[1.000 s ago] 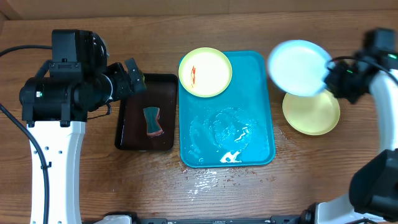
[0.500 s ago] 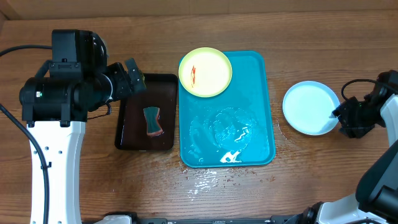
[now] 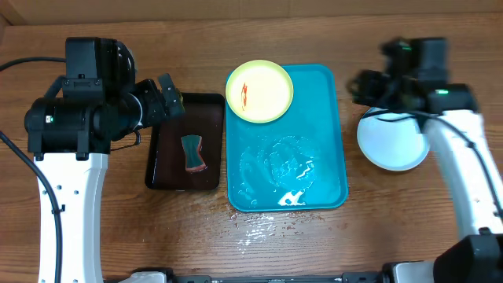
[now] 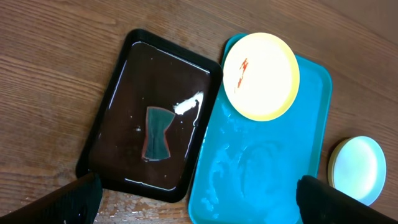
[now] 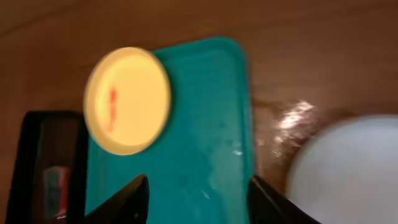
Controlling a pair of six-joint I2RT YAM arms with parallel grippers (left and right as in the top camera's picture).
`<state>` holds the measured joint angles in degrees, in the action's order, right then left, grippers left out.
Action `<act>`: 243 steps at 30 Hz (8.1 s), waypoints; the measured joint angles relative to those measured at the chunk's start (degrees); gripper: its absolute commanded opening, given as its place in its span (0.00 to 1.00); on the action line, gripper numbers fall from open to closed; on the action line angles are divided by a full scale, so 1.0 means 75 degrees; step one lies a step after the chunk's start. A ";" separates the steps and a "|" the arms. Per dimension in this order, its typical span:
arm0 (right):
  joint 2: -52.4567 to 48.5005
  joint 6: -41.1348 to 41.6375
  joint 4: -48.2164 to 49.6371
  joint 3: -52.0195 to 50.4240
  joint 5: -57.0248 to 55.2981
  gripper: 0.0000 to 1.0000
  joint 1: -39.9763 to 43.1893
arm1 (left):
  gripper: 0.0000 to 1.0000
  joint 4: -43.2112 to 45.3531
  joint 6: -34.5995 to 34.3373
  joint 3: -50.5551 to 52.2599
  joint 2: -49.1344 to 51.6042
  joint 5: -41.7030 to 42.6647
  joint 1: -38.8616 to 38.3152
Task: Clean dirty plates on tray and stack at the side
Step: 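Grasp the sauce-smeared yellow plate rim with the right gripper and slide it down, then grasp the sponge with the left gripper and carry it onto the yellow plate, then scrub the yellow plate with the sponge while right gripper holds rim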
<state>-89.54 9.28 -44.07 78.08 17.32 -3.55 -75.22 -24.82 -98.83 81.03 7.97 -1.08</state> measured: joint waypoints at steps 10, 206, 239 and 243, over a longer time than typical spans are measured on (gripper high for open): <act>-0.1985 -0.0195 0.3019 -0.0038 -0.1431 0.60 -0.2197 | 1.00 -0.0003 0.0000 0.0000 0.0000 0.0000 0.0000; -0.1093 0.0562 0.2157 -0.3660 -0.1026 0.04 -0.2285 | 0.04 0.0134 -0.1093 -0.0023 0.6385 -0.2320 -0.4377; -0.1099 0.0557 0.2084 -0.3637 -0.1160 0.04 -0.2224 | 0.04 0.0772 -0.0466 0.0274 0.6385 0.1929 -0.4444; -0.1099 0.0557 0.2078 -0.3634 -0.1163 0.04 -0.2226 | 0.04 0.0219 -0.0653 0.0274 0.6385 0.0650 -0.4191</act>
<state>-97.78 13.45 -28.49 50.83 8.60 -20.25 -73.58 -29.71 -96.77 128.92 12.84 -32.51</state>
